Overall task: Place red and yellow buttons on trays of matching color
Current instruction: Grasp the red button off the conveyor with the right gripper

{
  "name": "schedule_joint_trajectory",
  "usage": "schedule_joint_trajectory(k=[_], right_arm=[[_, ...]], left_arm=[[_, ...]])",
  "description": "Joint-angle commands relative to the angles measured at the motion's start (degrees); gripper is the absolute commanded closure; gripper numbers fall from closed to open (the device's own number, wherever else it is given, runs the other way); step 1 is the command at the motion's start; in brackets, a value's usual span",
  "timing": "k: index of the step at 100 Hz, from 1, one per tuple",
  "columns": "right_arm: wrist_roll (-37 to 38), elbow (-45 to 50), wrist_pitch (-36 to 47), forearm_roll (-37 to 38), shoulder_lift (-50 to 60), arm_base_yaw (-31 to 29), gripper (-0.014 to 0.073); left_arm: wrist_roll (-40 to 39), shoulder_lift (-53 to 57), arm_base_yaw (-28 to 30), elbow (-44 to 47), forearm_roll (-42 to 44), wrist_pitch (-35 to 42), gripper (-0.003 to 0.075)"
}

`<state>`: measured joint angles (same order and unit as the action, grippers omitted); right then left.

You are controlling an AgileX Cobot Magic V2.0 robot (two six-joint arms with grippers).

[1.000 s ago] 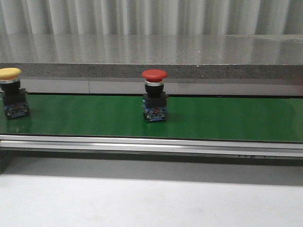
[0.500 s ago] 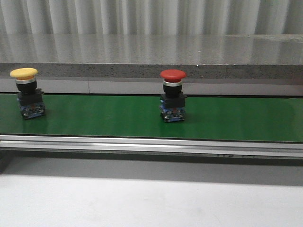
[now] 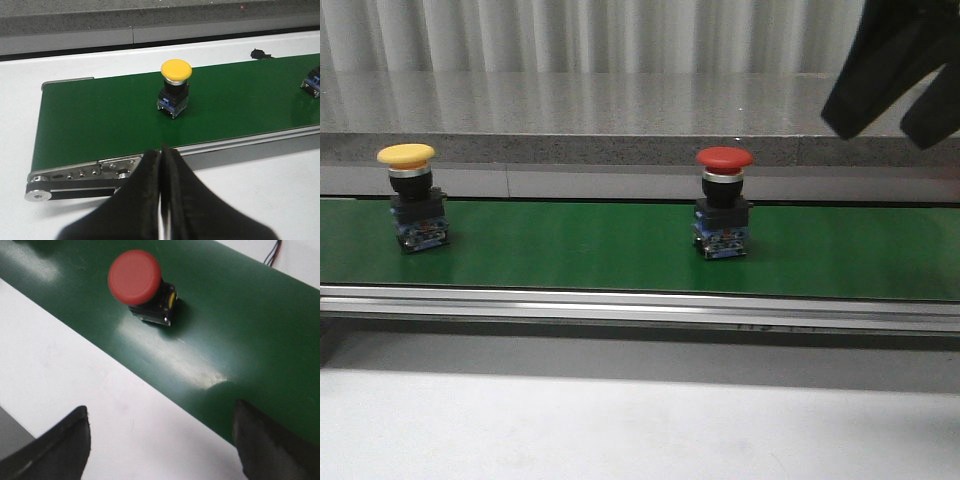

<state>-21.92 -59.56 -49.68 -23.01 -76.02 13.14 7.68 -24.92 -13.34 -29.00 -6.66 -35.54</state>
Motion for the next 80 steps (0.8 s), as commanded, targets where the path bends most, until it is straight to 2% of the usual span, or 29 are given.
schedule_joint_trajectory(k=[1, 52, 59, 71, 80], right_arm=[[-1.55, -3.83, 2.09, -1.75, -2.27, 0.62, 0.0009], [-4.90, -13.24, 4.09, -2.23, -16.88, 0.64, 0.0022], [-6.00, -13.72, 4.18, -2.23, -17.91, 0.64, 0.0079], [-6.07, -13.76, 4.13, -2.23, -18.50, 0.64, 0.0277], [-6.07, -13.76, 4.64, -2.23, -18.38, 0.64, 0.0386]], left_arm=[[-0.10, -0.19, -0.39, -1.36, -1.05, 4.10, 0.0741], [-0.10, -0.19, -0.39, -1.36, -1.05, 4.10, 0.0741], [-0.10, -0.19, -0.39, -1.36, -1.05, 4.10, 0.0741], [-0.10, -0.19, -0.39, -1.36, -1.05, 4.10, 0.0741], [-0.10, -0.19, -0.39, -1.36, -1.05, 4.10, 0.0741]])
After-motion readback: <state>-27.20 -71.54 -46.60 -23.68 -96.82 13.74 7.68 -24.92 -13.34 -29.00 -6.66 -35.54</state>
